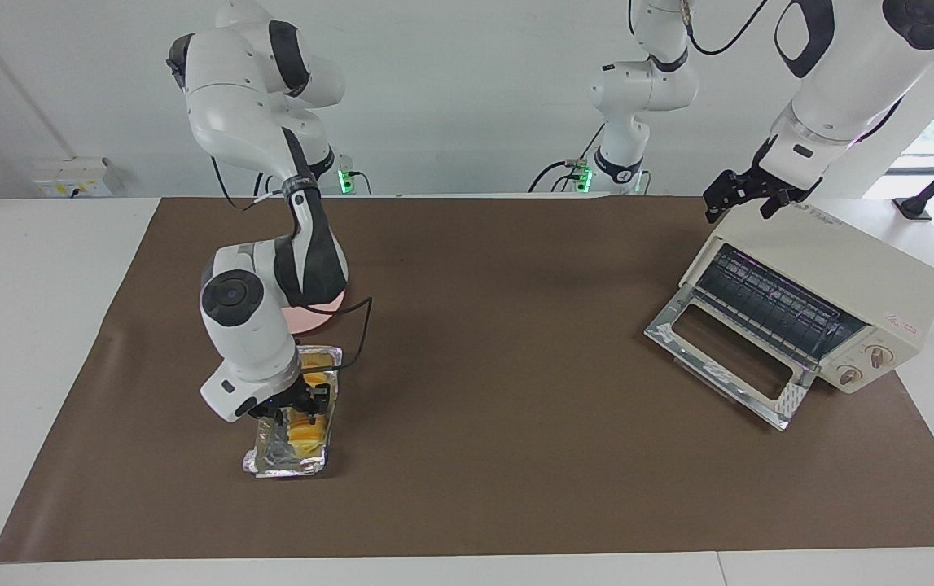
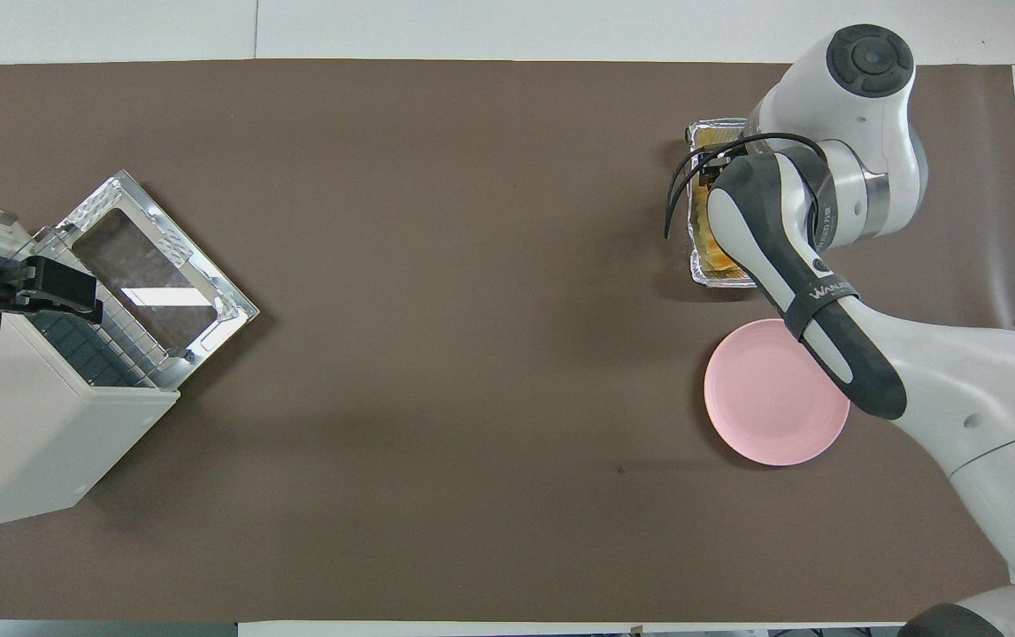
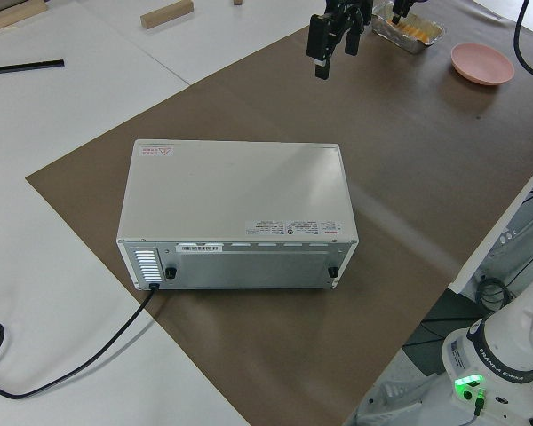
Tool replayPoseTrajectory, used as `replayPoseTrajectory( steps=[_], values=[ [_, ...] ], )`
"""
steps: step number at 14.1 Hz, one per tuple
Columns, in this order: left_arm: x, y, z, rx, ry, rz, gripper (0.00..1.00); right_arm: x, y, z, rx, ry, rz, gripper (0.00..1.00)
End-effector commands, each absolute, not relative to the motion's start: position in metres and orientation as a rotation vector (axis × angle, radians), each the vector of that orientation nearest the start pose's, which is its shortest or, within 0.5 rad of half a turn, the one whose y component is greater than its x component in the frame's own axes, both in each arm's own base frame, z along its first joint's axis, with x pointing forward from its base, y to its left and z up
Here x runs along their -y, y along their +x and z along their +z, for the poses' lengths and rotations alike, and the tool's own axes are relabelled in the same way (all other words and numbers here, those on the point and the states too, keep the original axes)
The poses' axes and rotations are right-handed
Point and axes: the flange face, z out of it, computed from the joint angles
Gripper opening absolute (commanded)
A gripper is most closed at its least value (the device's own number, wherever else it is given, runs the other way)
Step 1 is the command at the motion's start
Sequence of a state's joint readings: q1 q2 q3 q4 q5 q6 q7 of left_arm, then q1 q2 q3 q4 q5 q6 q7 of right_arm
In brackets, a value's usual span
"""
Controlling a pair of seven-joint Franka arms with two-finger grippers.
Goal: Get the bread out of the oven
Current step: 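Grasp the bread rolls from the tray with the right gripper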
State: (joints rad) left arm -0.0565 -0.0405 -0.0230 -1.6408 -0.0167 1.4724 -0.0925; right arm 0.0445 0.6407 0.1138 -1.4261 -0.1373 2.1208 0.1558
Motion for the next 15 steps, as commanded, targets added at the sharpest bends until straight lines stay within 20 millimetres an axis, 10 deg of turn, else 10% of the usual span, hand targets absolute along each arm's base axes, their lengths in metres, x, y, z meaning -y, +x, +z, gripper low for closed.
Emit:
replayPoseTrajectory(
  steps=[1,2,3,4,7,10,15],
  values=[
    [0.044,0.523,0.614,0.019,-3.154,0.212,1.0,-0.088,0.706,0.316,0.046,-3.179,-0.143,0.66],
    [0.044,0.523,0.614,0.019,-3.155,0.209,1.0,-0.088,0.705,0.316,0.026,-3.177,-0.146,0.63],
    [0.041,0.523,0.614,0.026,-3.155,0.209,1.0,-0.088,0.705,0.316,0.022,-3.177,-0.143,0.16],
    [0.041,0.523,0.614,0.026,-3.155,0.212,1.0,-0.088,0.705,0.316,0.027,-3.18,-0.139,0.0],
    [0.041,0.523,0.614,0.026,-3.155,0.209,1.0,-0.08,0.708,0.33,0.067,-3.196,-0.094,0.0],
    [0.041,0.523,0.614,0.026,-3.155,0.209,1.0,-0.081,0.698,0.387,0.066,-3.216,0.024,0.0],
    [0.041,0.523,0.614,0.026,-3.155,0.209,1.0,-0.086,0.617,0.48,0.089,-3.183,0.181,0.0]
  ],
)
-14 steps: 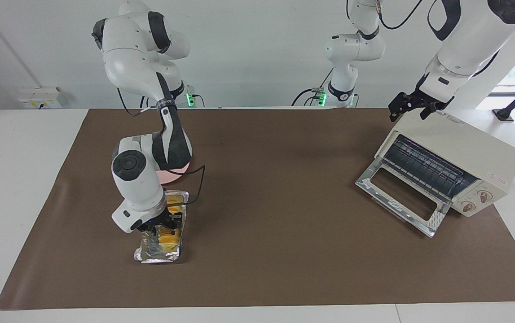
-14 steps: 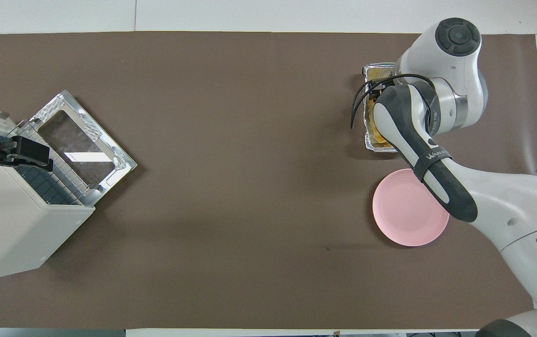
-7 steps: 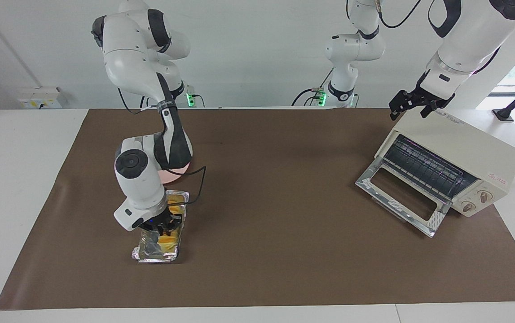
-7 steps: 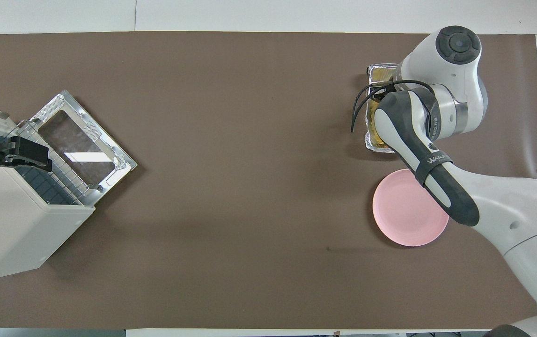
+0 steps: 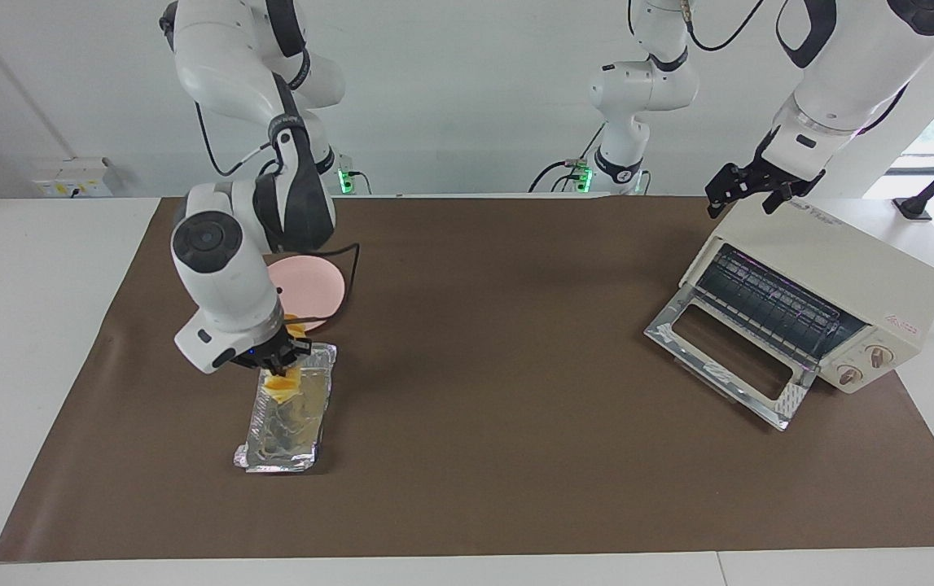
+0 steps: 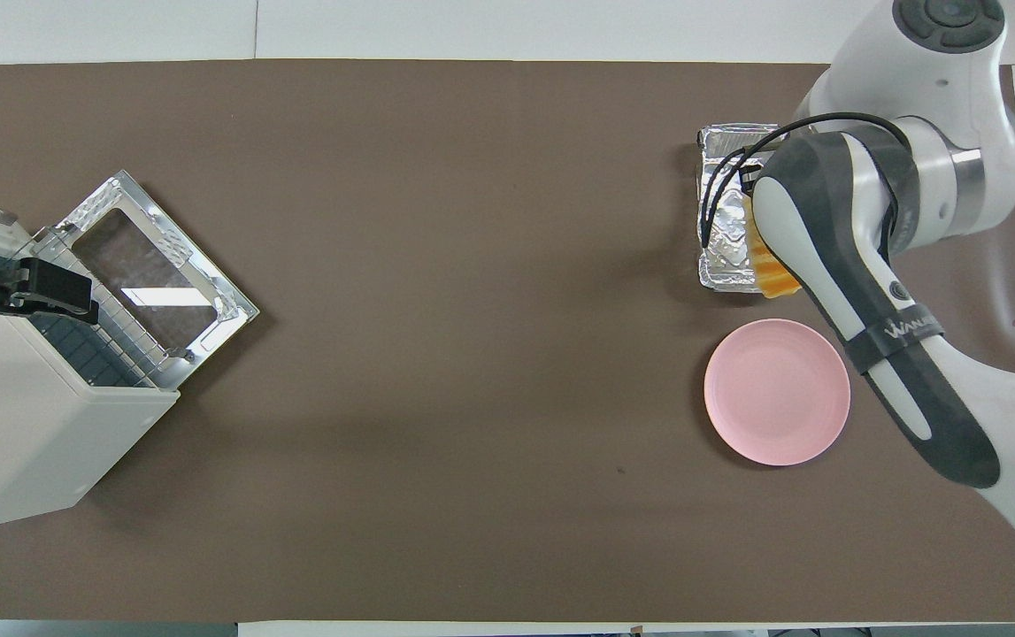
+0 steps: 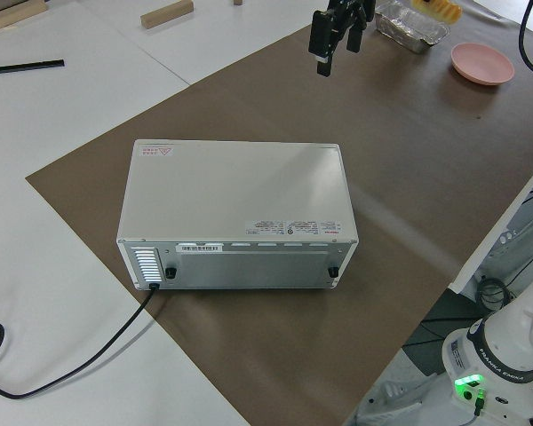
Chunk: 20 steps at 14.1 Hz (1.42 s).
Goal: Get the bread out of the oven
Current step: 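Grasp the bread rolls from the tray with the right gripper, then lower the bread rolls onto the pink plate with the right gripper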
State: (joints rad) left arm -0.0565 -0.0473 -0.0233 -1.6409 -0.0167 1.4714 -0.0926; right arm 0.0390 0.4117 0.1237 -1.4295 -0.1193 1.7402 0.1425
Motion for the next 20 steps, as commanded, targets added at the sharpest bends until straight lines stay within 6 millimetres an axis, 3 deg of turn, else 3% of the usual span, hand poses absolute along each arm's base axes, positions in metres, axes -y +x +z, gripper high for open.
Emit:
replayPoseTrajectory(
  steps=[1,4,8,12,14,16,17,18,20],
  values=[
    [0.041,0.523,0.614,0.026,-3.155,0.209,1.0,-0.083,0.588,0.486,0.073,-3.166,0.173,0.0],
    [0.041,0.523,0.614,0.026,-3.155,0.212,1.0,-0.08,0.501,0.465,0.075,-3.174,0.03,0.0],
    [0.041,0.523,0.614,0.026,-3.155,0.212,1.0,-0.065,0.443,0.404,0.113,-3.153,-0.094,0.0],
    [0.041,0.523,0.614,0.026,-3.155,0.209,1.0,-0.06,0.423,0.34,0.104,-3.128,-0.183,0.0],
    [0.041,0.523,0.614,0.026,-3.155,0.209,1.0,-0.059,0.423,0.325,0.103,-3.124,-0.204,0.0],
    [0.041,0.523,0.614,0.026,-3.155,0.209,1.0,-0.058,0.427,0.323,0.089,-3.124,-0.192,0.0],
    [0.041,0.523,0.614,0.026,-3.155,0.209,1.0,-0.057,0.429,0.326,0.089,-3.124,-0.197,0.35],
    [0.041,0.523,0.614,0.026,-3.155,0.209,1.0,-0.056,0.432,0.33,0.09,-3.122,-0.206,0.99],
    [0.041,0.523,0.614,0.026,-3.155,0.212,1.0,-0.062,0.455,0.369,0.102,-3.126,-0.13,1.0]
  ],
)
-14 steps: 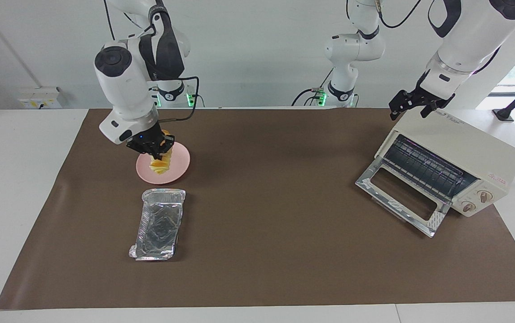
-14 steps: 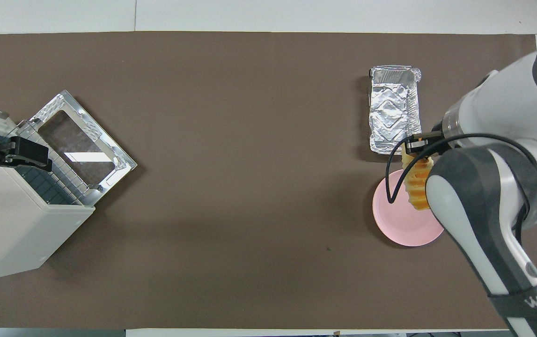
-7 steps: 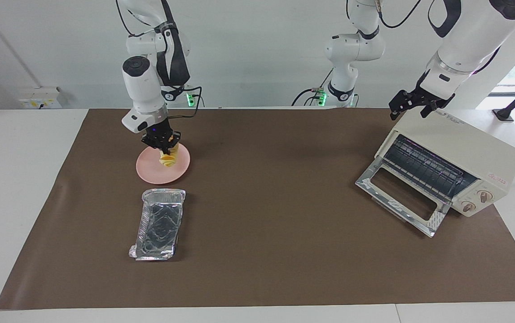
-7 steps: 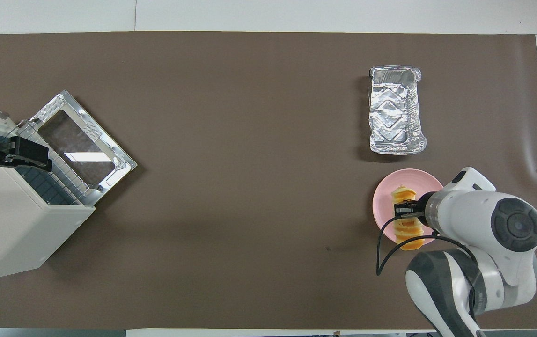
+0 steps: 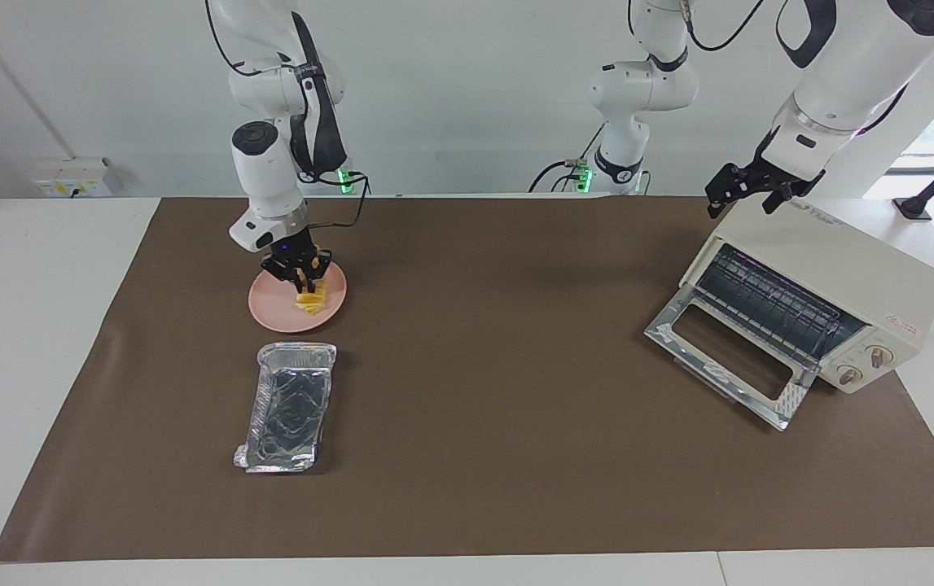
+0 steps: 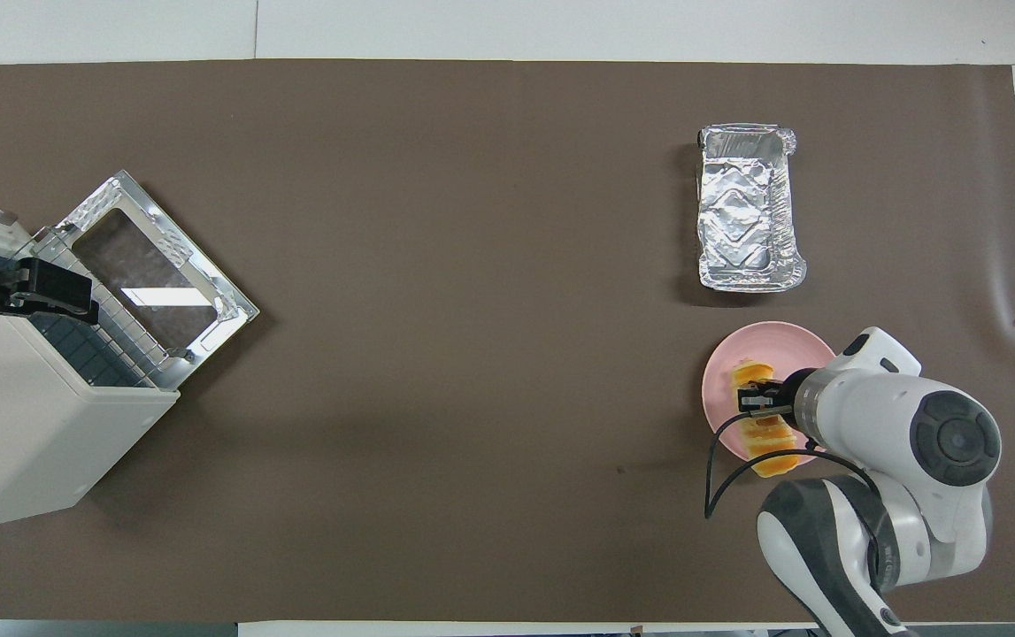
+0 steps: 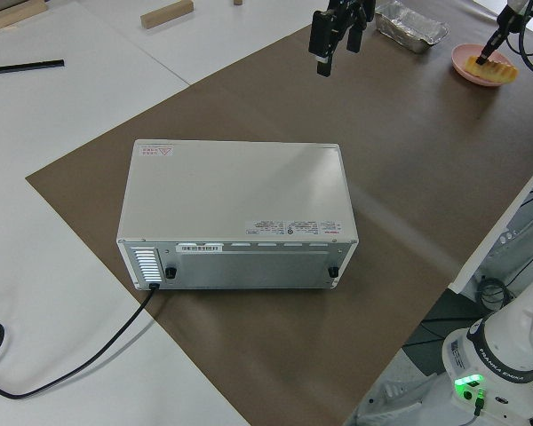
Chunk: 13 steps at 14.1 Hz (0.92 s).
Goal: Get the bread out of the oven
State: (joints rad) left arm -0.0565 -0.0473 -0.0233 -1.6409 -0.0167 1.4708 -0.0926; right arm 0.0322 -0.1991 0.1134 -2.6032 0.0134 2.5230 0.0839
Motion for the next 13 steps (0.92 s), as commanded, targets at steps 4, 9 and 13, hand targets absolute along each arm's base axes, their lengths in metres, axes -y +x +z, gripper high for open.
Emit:
replayPoseTrajectory(
  steps=[4,9,13],
  values=[
    [0.041,0.523,0.614,0.026,-3.155,0.212,1.0,-0.039,0.508,0.476,0.241,-3.116,-0.035,1.0],
    [0.041,0.523,0.614,0.026,-3.155,0.209,1.0,-0.007,0.536,0.581,0.304,-3.099,0.114,1.0],
    [0.041,0.523,0.614,0.026,-3.155,0.212,1.0,-0.006,0.522,0.6,0.302,-3.092,0.195,1.0]
  ],
)
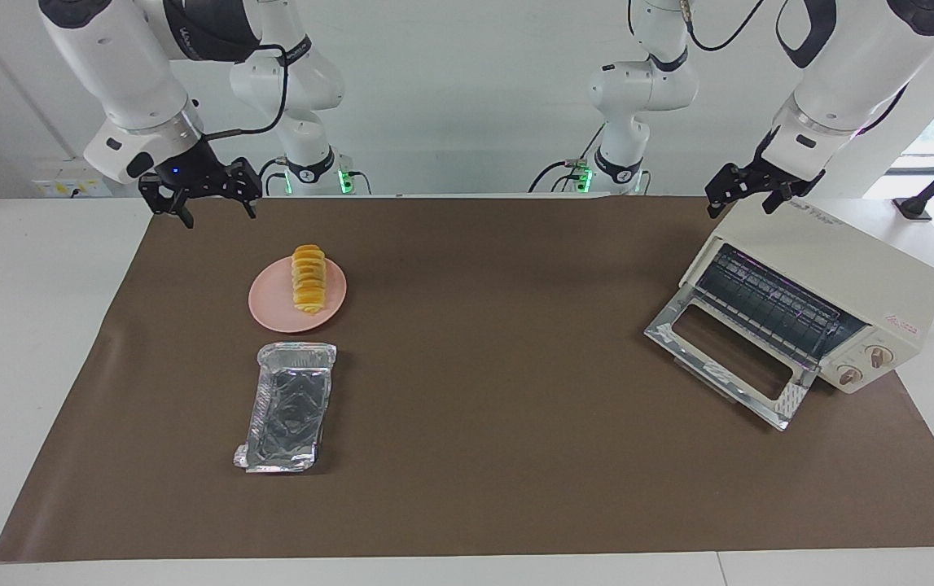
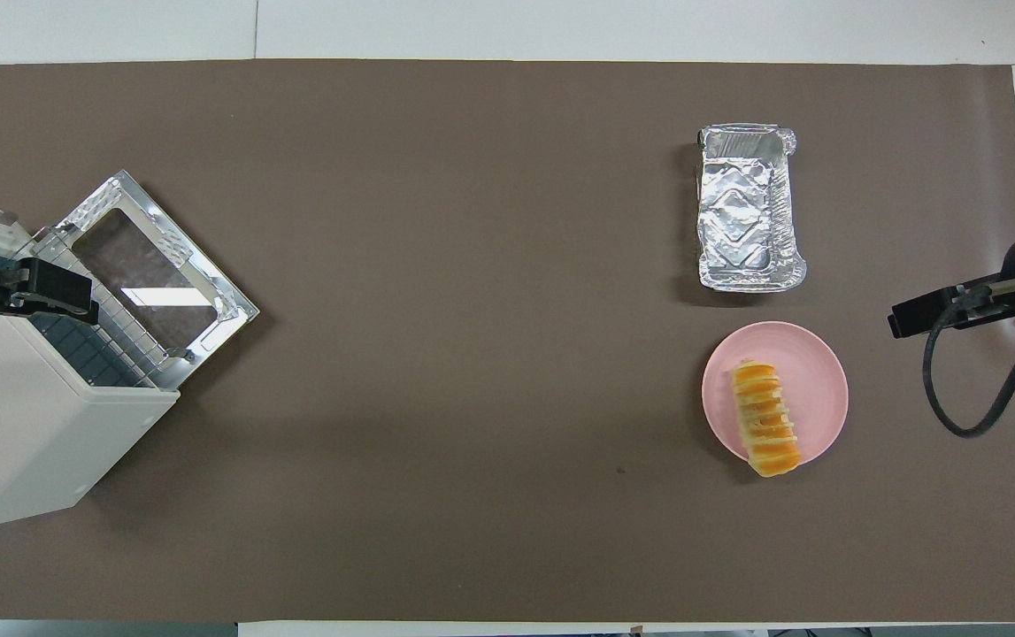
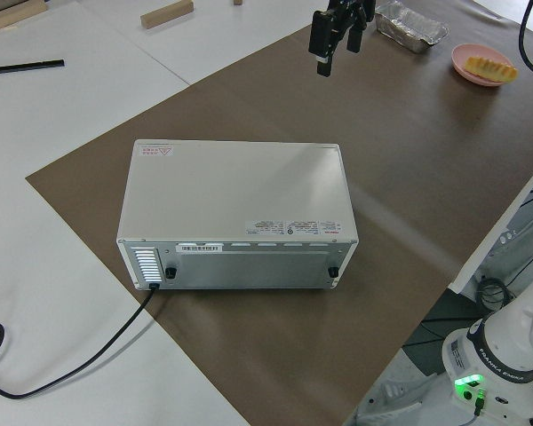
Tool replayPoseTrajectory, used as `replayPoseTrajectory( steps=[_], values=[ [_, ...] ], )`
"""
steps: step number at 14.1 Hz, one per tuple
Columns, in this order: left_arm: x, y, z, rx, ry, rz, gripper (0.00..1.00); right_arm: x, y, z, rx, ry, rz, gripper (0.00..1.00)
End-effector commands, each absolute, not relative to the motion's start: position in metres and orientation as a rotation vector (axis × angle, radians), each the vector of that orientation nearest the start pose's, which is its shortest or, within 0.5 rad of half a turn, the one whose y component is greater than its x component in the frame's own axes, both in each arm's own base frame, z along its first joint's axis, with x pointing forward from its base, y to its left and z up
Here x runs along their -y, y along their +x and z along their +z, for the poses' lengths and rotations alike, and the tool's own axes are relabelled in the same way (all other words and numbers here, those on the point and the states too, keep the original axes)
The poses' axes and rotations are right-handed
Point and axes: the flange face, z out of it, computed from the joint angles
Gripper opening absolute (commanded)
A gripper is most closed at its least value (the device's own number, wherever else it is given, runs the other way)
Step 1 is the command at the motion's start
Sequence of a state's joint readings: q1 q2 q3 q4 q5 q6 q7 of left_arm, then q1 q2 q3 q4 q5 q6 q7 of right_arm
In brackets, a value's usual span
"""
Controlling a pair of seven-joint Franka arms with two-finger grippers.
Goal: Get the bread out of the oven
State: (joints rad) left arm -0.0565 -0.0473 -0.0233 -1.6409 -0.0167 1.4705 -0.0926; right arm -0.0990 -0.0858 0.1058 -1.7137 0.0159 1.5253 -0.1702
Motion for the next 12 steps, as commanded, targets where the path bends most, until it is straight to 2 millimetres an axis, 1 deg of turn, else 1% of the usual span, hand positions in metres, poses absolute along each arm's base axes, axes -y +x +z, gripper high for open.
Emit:
replayPoseTrajectory(
  steps=[1,2,4,5,7,8,9,12],
  values=[
    [0.041,0.523,0.614,0.026,-3.155,0.209,1.0,-0.005,0.521,0.596,0.296,-3.091,0.209,1.0],
    [0.041,0.523,0.614,0.026,-3.155,0.212,1.0,-0.002,0.519,0.598,0.285,-3.095,0.205,1.0],
    [0.041,0.523,0.614,0.026,-3.155,0.212,1.0,0.004,0.521,0.599,0.275,-3.097,0.193,1.0],
    [0.041,0.523,0.614,0.026,-3.155,0.209,1.0,0.004,0.522,0.598,0.268,-3.098,0.189,1.0],
    [0.041,0.523,0.614,0.026,-3.155,0.212,1.0,0.003,0.531,0.607,0.267,-3.099,0.152,1.0],
    [0.041,0.523,0.614,0.026,-3.155,0.212,1.0,0.006,0.537,0.616,0.263,-3.102,0.136,1.0],
    [0.041,0.523,0.614,0.026,-3.155,0.212,1.0,0.007,0.54,0.621,0.264,-3.101,0.138,1.0],
    [0.041,0.523,0.614,0.026,-3.155,0.209,1.0,0.007,0.541,0.621,0.271,-3.125,0.128,1.0]
  ],
)
